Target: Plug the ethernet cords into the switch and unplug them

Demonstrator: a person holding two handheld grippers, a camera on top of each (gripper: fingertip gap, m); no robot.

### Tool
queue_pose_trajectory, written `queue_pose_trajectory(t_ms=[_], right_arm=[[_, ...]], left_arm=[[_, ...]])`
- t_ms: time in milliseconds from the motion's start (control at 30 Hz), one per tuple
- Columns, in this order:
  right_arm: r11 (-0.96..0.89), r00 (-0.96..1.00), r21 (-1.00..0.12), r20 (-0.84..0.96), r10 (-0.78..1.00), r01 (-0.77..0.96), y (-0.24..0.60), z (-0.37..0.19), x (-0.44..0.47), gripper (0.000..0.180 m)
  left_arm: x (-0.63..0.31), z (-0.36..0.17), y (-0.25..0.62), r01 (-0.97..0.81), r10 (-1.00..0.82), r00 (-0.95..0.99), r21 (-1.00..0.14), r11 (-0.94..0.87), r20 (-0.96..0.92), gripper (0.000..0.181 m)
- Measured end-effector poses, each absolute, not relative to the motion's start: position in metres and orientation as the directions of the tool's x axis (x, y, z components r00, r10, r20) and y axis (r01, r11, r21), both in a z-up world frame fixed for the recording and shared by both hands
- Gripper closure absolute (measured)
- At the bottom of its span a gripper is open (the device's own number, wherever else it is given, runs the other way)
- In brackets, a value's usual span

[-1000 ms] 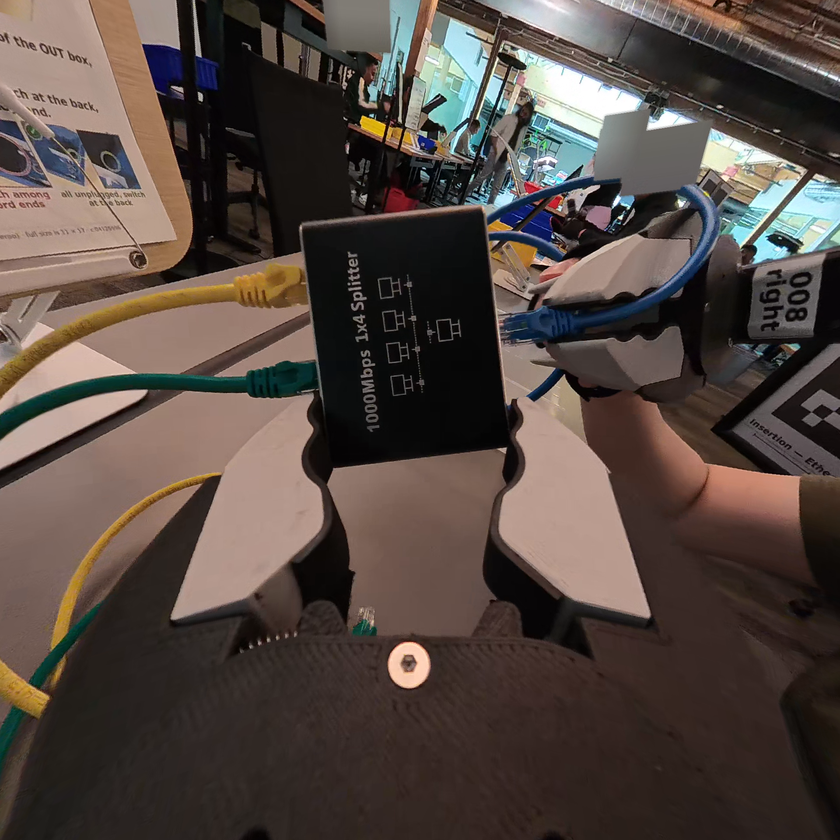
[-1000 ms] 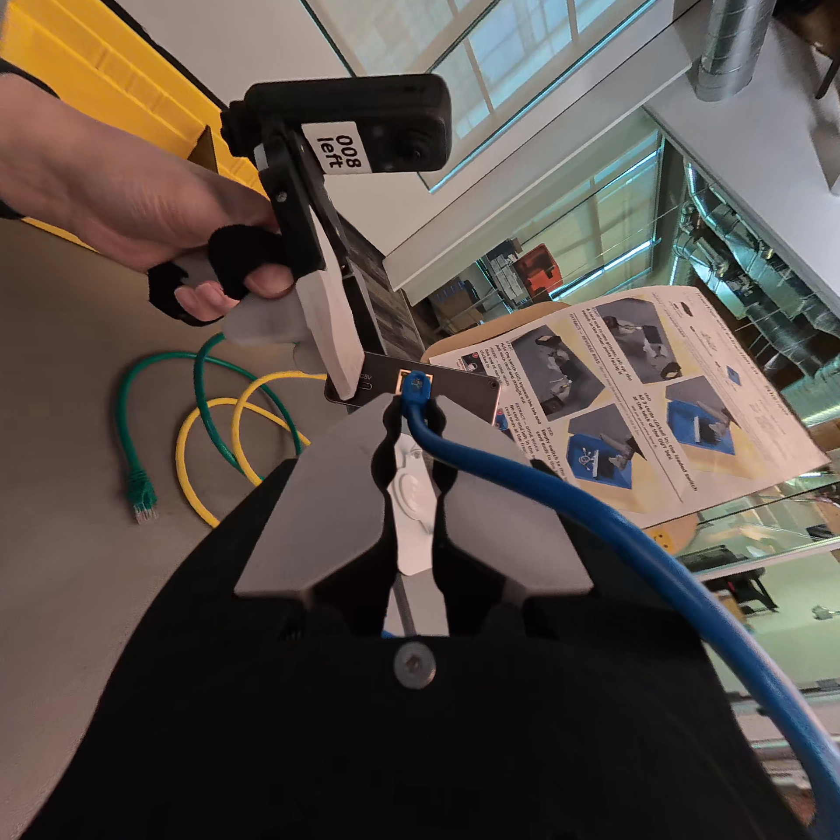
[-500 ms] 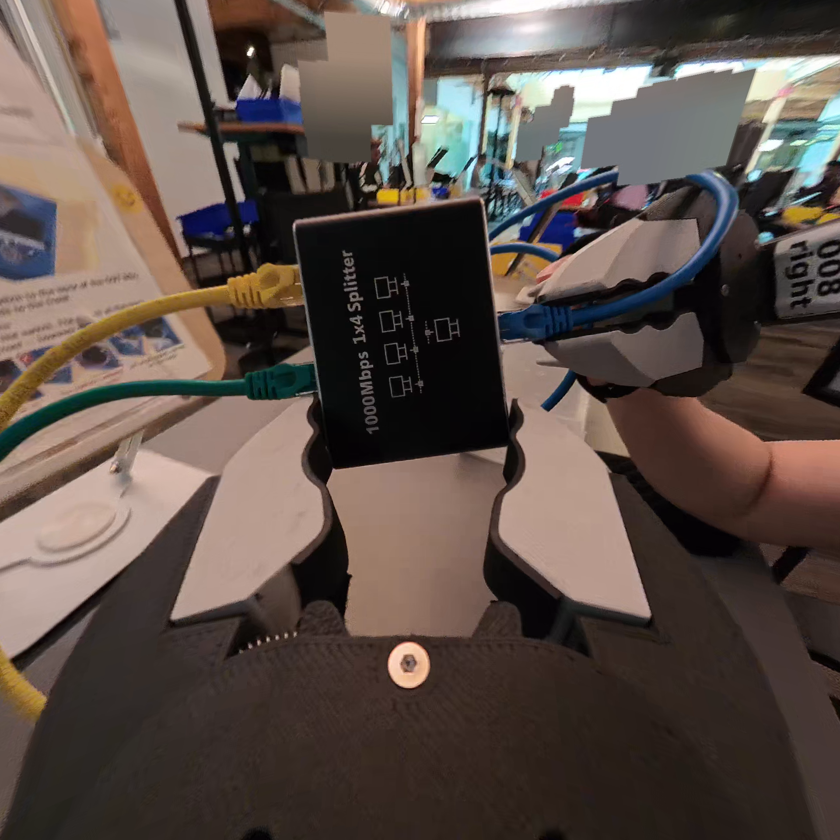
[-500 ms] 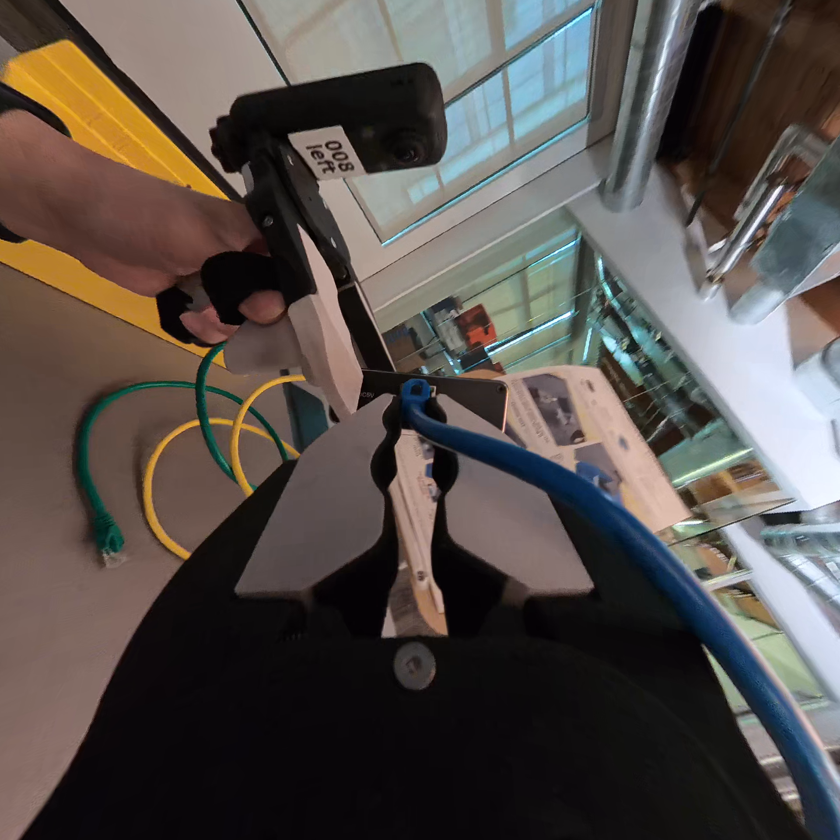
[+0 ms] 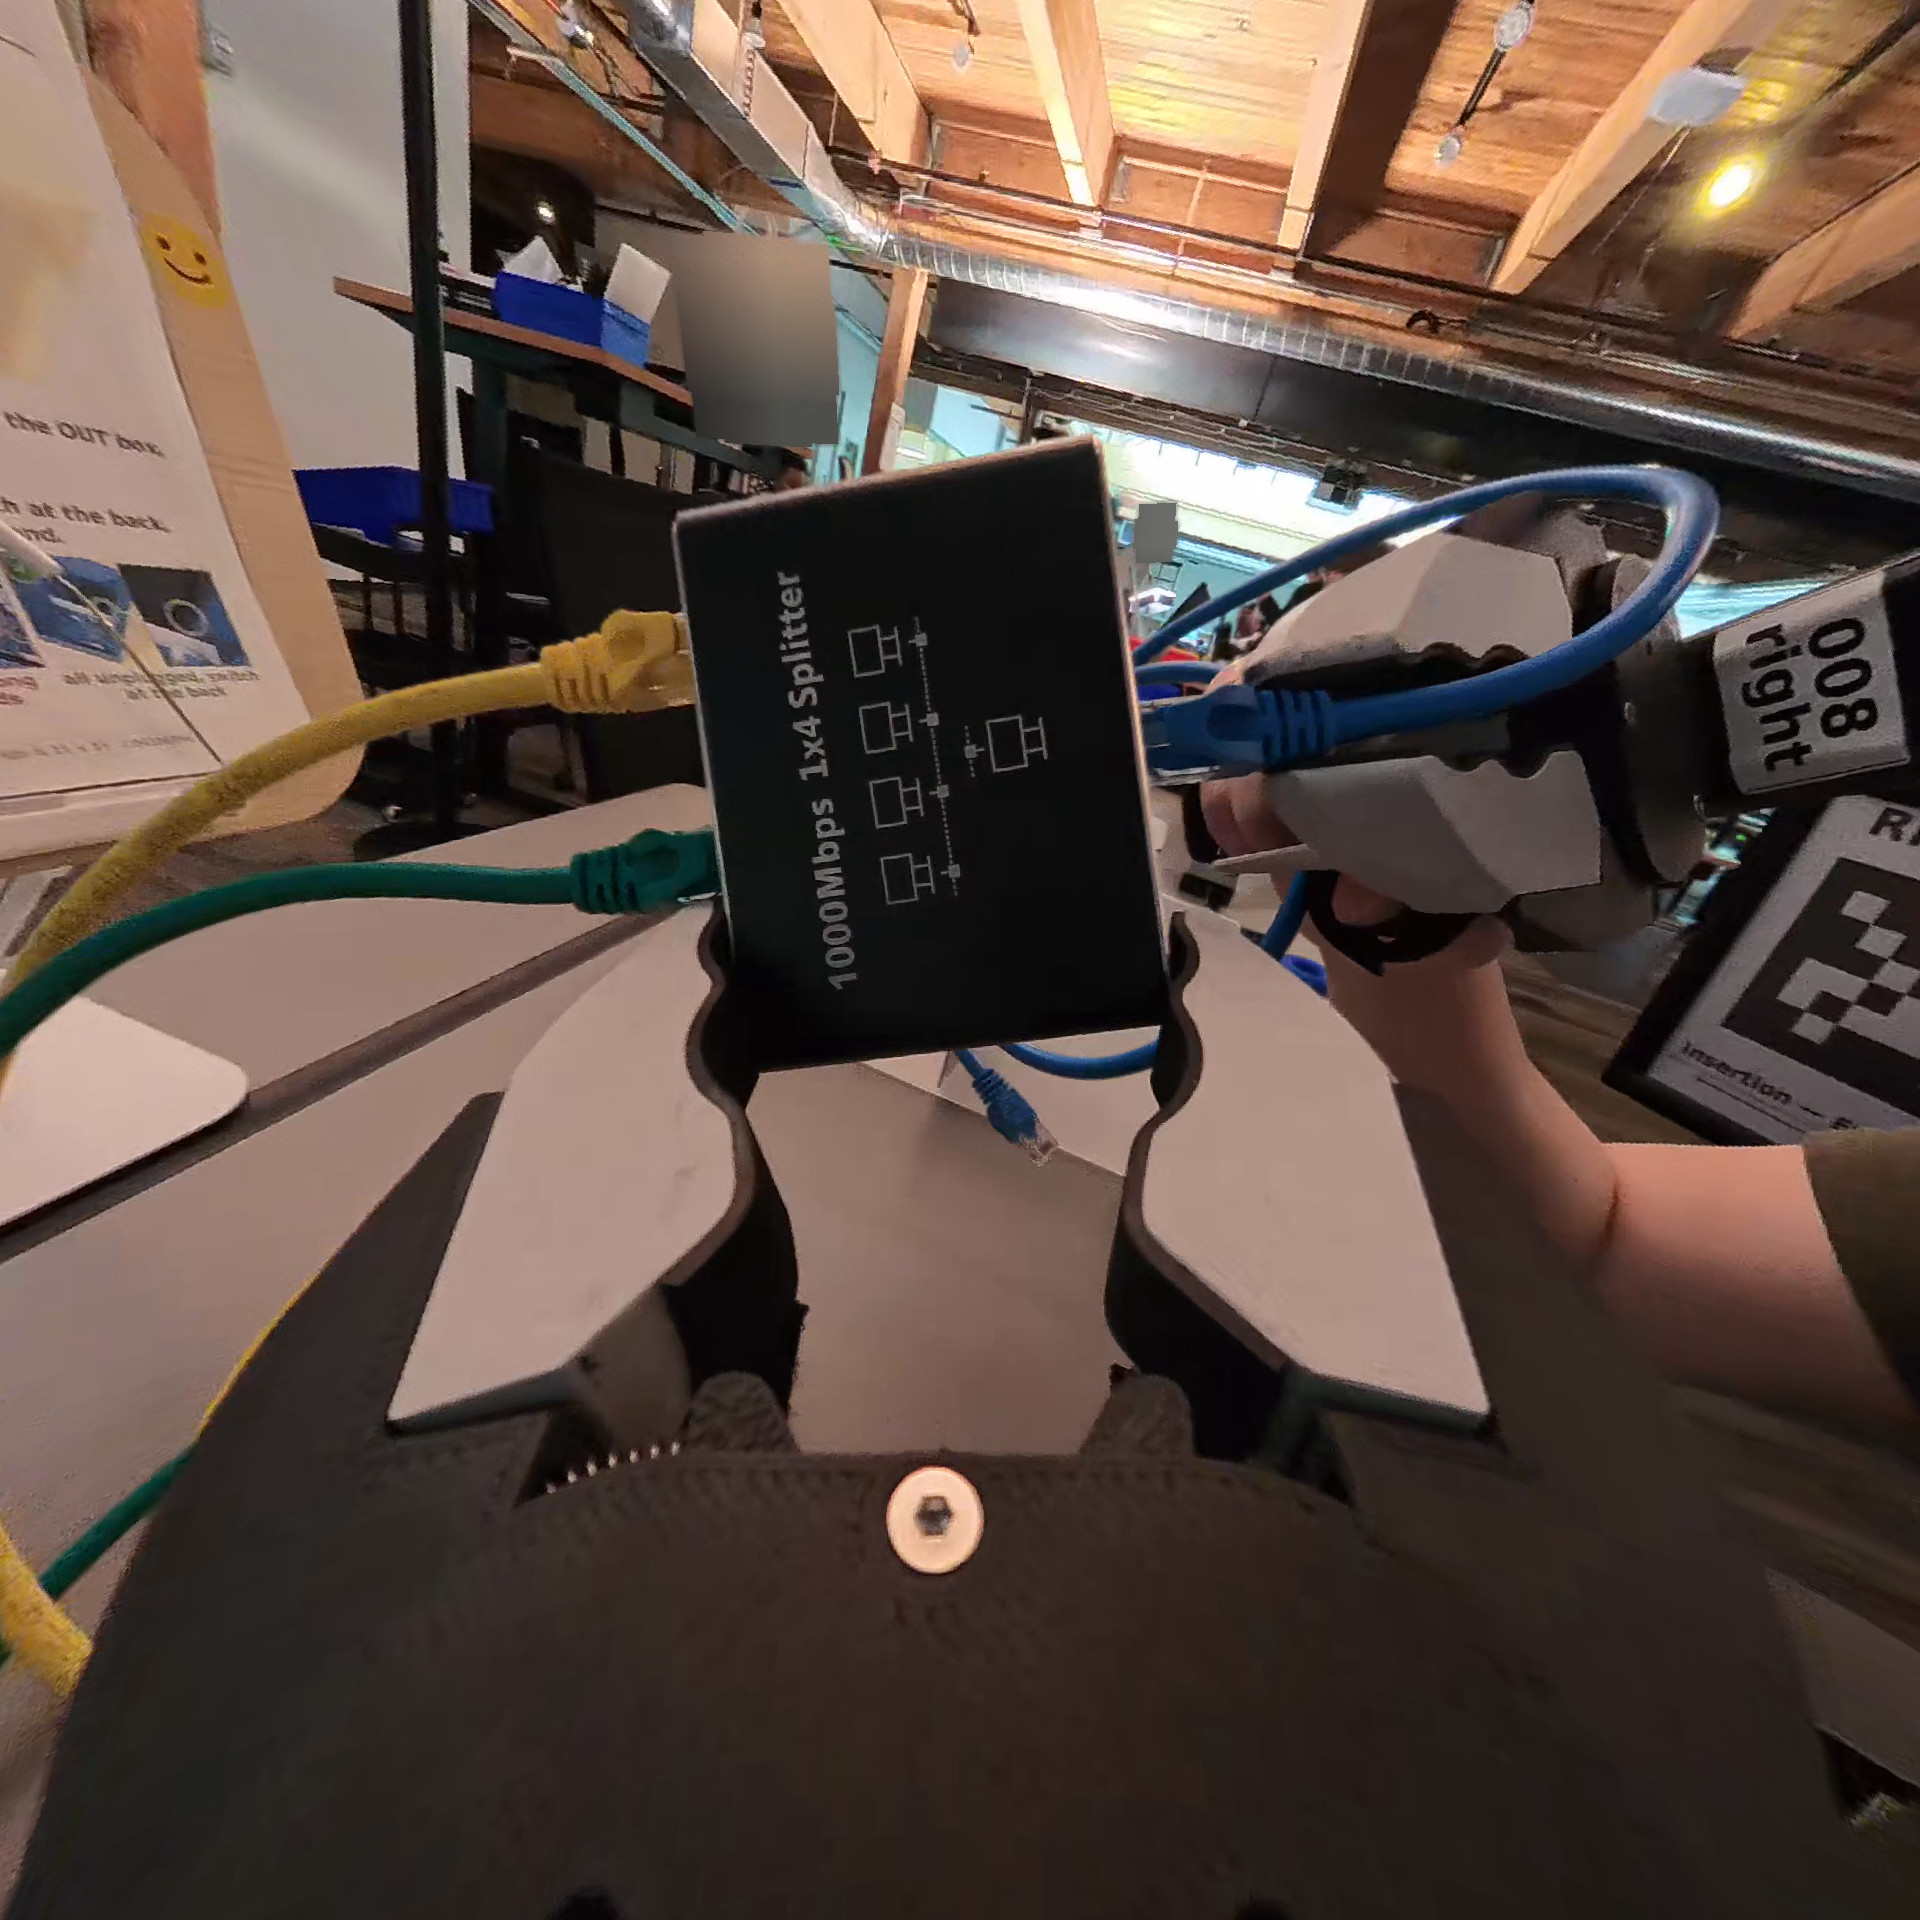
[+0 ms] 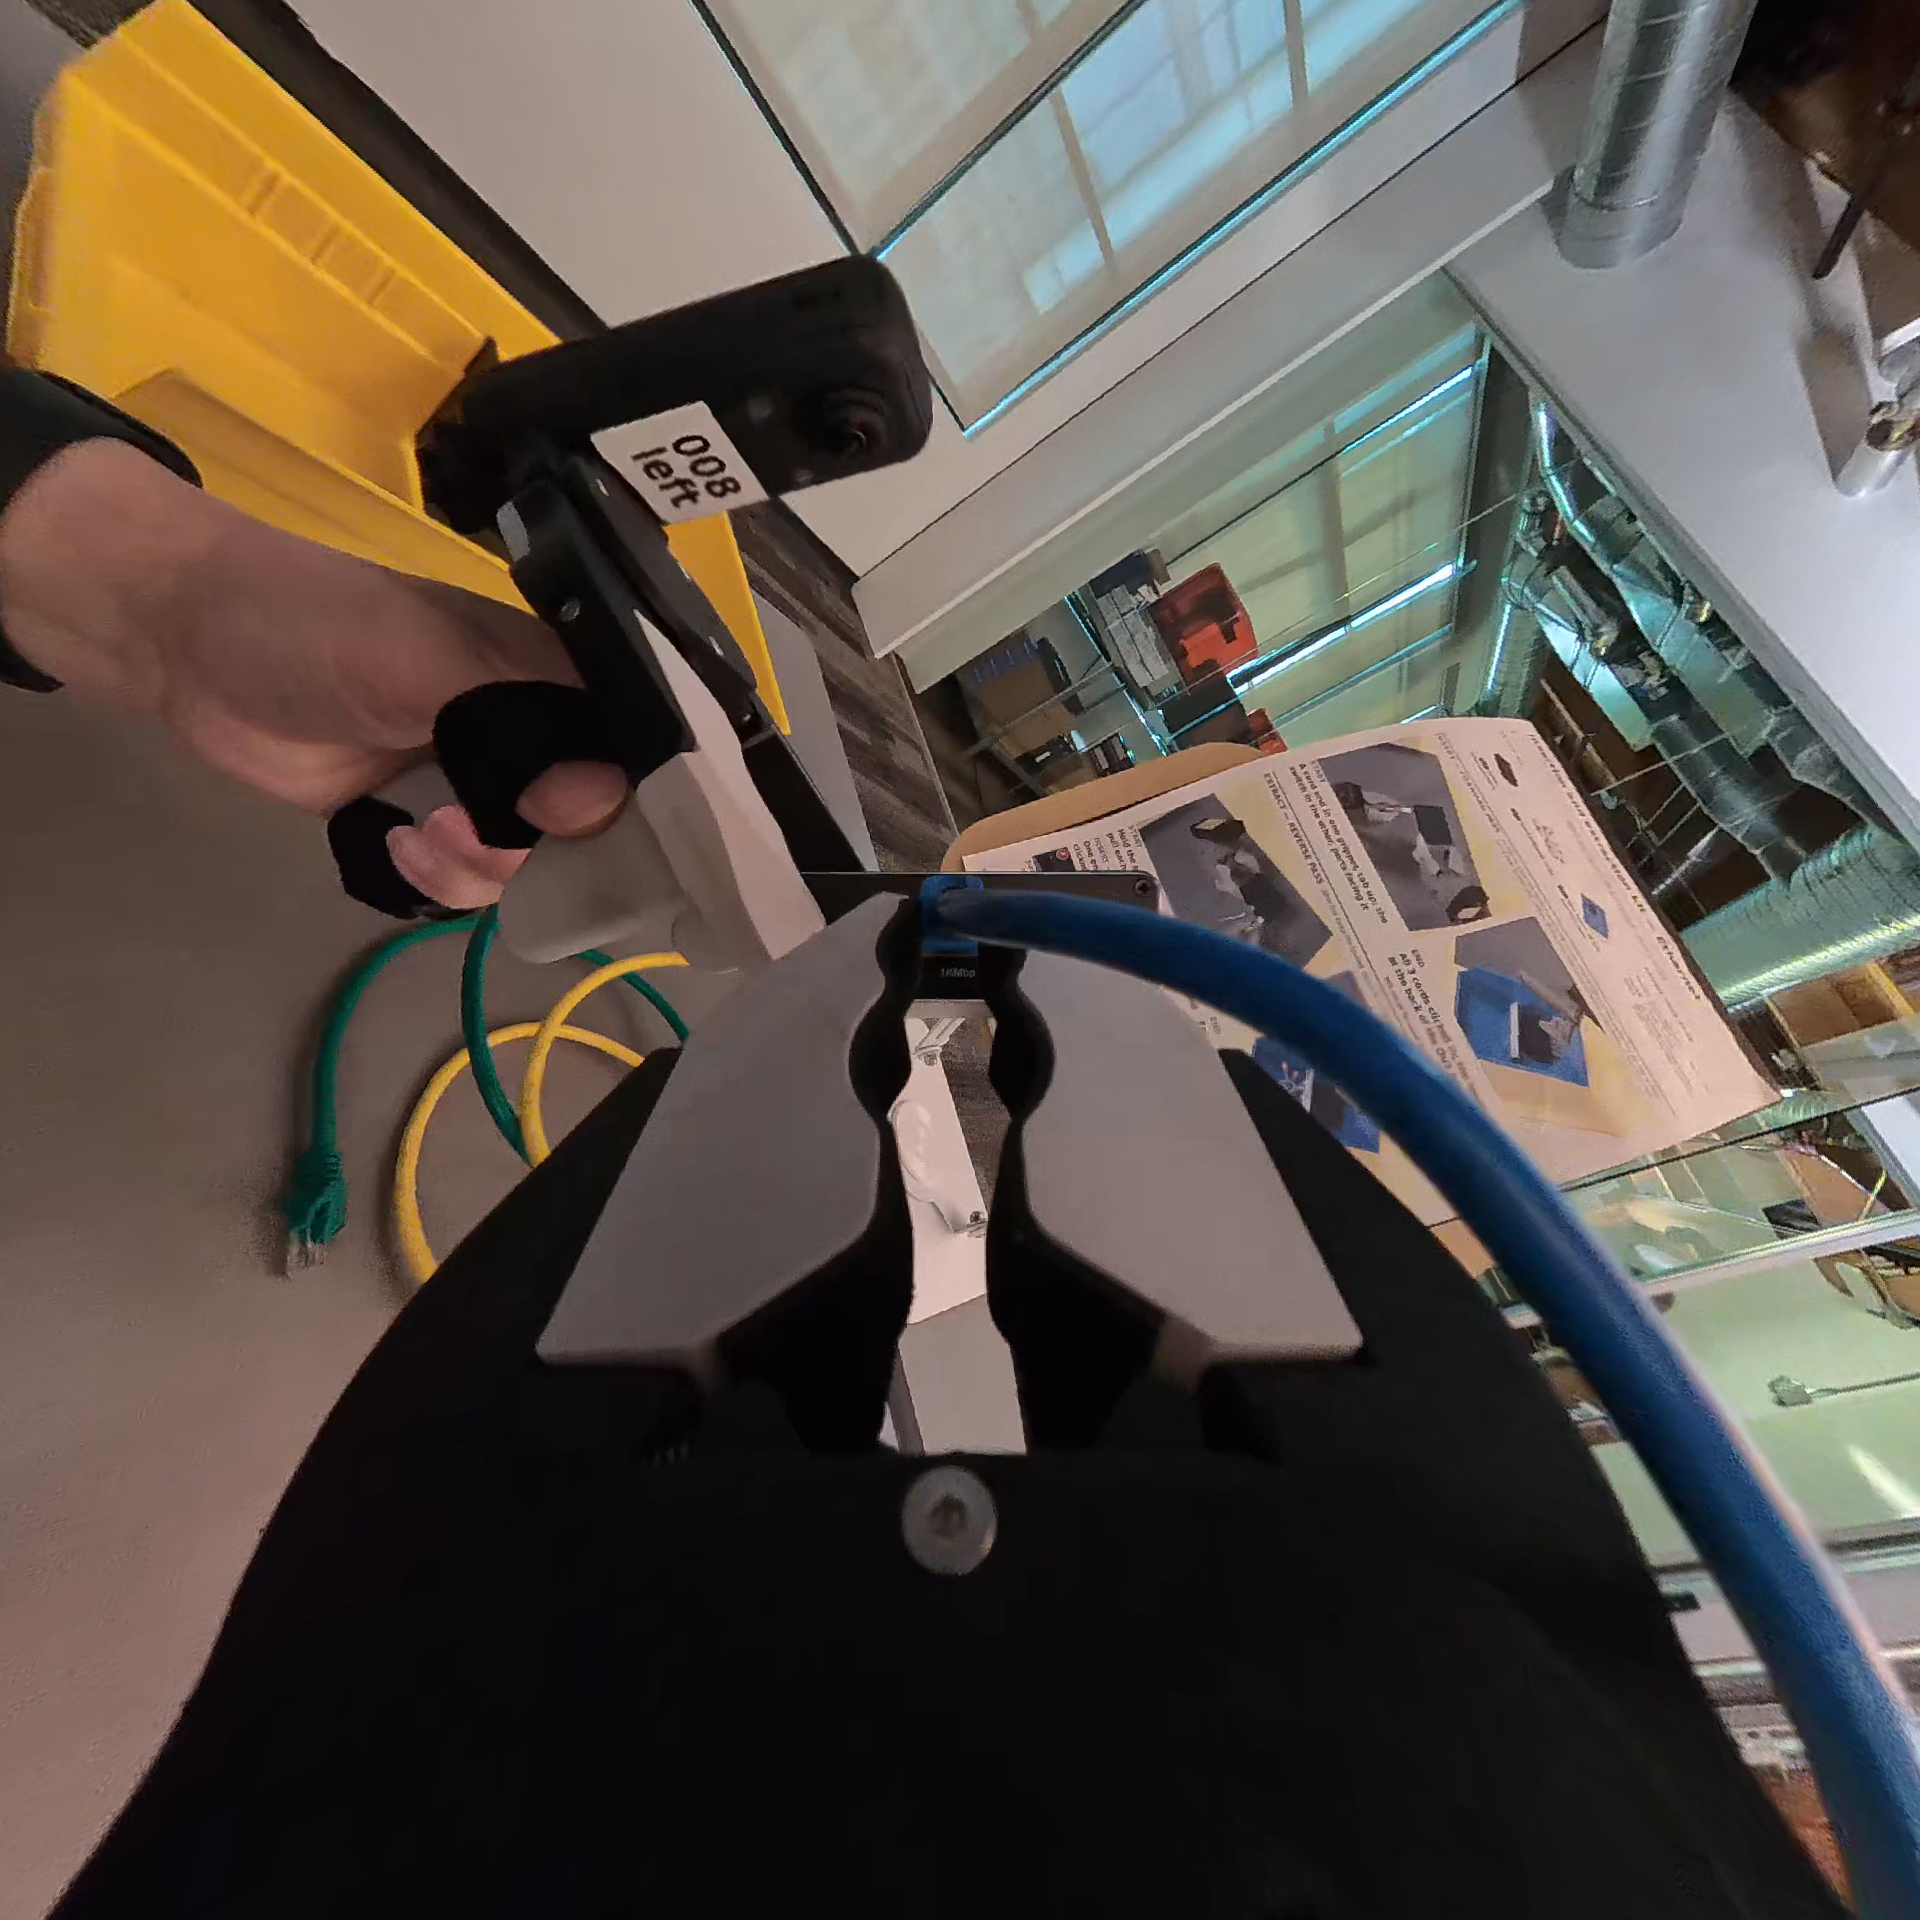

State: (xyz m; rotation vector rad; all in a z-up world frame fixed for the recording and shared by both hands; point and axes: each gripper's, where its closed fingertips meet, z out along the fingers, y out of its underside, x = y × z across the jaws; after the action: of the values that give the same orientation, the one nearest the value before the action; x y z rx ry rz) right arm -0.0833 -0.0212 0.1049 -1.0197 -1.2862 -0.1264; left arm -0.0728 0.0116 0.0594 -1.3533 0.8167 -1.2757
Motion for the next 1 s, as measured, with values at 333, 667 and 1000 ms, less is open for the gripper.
queue_pose_trajectory(t_ms=[333, 667, 1000], right_arm=[[0.536, 0.381, -0.610, 0.789, 0.483, 0.584, -0.014, 0.103, -0.081, 0.167], [0.175, 0.312, -0.724, 0.484, 0.818, 0.667, -0.013, 0.043, -0.077, 0.153], [0.077, 0.451, -0.953, 0.209, 0.868, 0.294, -0.031, 0.116, -0.058, 0.134]], left_arm=[[-0.082, 0.062, 0.022, 0.063, -0.914, 0.392, -0.994, -0.087, 0.105, 0.105], [-0.148, 0.081, 0.066, -0.221, -0.666, 0.698, -0.964, 0.150, -0.264, 0.105], [-0.125, 0.058, 0.032, -0.458, -0.742, 0.389, -0.813, 0.358, -0.546, 0.105]])
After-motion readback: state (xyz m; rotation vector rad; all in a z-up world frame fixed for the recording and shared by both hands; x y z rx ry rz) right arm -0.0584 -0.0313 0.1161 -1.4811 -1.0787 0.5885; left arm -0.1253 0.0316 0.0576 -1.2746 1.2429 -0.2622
